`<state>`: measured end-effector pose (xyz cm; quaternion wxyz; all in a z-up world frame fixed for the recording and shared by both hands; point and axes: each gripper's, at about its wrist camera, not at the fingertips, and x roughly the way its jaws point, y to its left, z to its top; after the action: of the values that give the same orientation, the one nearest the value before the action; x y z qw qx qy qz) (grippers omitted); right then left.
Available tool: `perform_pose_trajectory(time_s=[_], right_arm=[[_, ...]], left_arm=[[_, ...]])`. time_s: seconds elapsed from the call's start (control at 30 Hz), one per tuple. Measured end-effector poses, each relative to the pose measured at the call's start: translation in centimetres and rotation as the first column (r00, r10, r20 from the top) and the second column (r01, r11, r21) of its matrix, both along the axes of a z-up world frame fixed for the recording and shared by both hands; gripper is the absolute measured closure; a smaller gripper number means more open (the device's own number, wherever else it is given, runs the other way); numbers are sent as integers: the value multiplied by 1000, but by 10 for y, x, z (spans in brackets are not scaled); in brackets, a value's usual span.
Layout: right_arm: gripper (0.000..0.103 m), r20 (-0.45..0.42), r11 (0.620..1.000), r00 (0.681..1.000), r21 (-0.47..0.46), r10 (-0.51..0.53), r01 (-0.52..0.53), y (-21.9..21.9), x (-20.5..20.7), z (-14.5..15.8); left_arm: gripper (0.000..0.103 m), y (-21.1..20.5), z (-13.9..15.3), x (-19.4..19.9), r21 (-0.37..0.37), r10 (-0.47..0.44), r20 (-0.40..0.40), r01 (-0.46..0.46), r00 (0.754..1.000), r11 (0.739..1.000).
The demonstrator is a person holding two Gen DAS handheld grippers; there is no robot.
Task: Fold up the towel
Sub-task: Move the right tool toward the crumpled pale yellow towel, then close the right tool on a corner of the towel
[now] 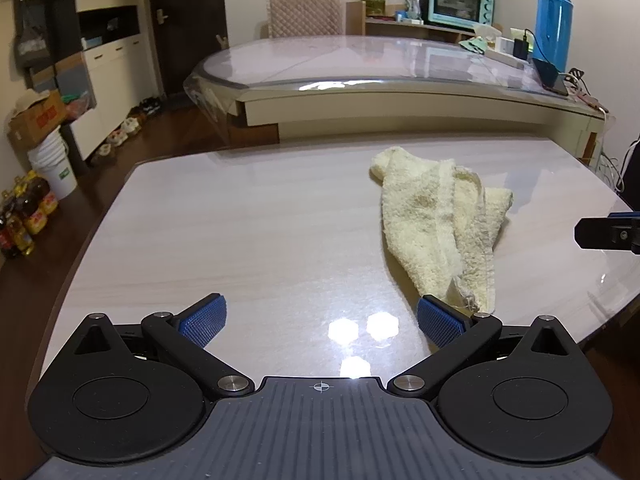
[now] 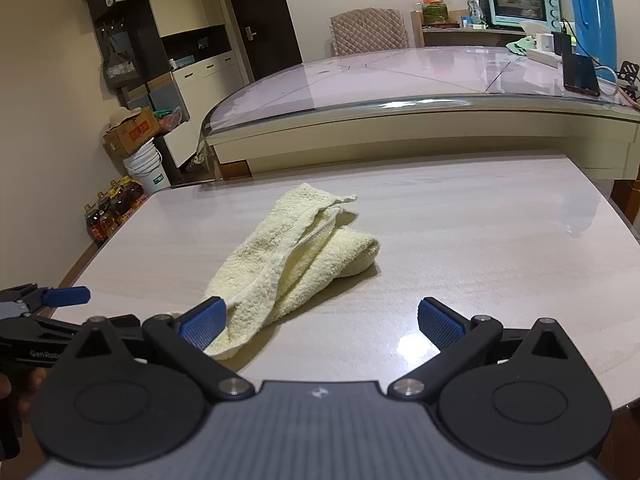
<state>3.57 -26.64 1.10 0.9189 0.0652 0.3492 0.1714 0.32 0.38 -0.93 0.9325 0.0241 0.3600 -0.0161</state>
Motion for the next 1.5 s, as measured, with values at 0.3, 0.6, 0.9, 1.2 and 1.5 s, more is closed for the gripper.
perform_pose_trajectory(time_s=[0.3,0.6,0.9,1.2,1.5], right_arm=[[0,-9,1000,1000,-6,12,-12,4,10,1],[1,-3,999,1000,-25,30,-30,7,15,4],[20,16,996,997,-62,71,-70,17,48,12],[52,-15,991,995,-85,101,-102,34,96,7],[72,-72,987,991,-103,115,-122,43,141,-8]], left_arm=[[0,-5,2,6,2,-17,-3,17,1000,1000],[0,-7,2,10,9,-34,-5,34,999,999],[0,0,6,13,7,-18,12,18,1000,1000],[0,8,4,26,2,-11,3,11,1000,1000],[0,14,-3,43,-9,1,-21,-1,1000,1000]])
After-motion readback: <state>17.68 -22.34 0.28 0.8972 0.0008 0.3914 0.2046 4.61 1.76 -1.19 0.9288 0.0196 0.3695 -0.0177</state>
